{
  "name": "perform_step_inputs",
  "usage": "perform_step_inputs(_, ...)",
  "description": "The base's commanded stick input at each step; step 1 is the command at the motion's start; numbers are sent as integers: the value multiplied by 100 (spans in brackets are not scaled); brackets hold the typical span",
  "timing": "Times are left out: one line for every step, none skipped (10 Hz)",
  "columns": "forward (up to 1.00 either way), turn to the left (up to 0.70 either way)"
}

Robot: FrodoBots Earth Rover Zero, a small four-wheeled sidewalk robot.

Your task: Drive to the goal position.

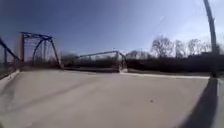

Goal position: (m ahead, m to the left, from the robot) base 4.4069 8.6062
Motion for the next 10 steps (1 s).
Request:
perform_step_inputs(70, 35)
perform_step_inputs(70, 35)
perform_step_inputs(70, 35)
perform_step_inputs(70, 35)
perform_step_inputs(70, 35)
perform_step_inputs(70, 35)
perform_step_inputs(70, 35)
perform_step_inputs(70, 35)
perform_step_inputs(70, 35)
perform_step_inputs(39, 51)
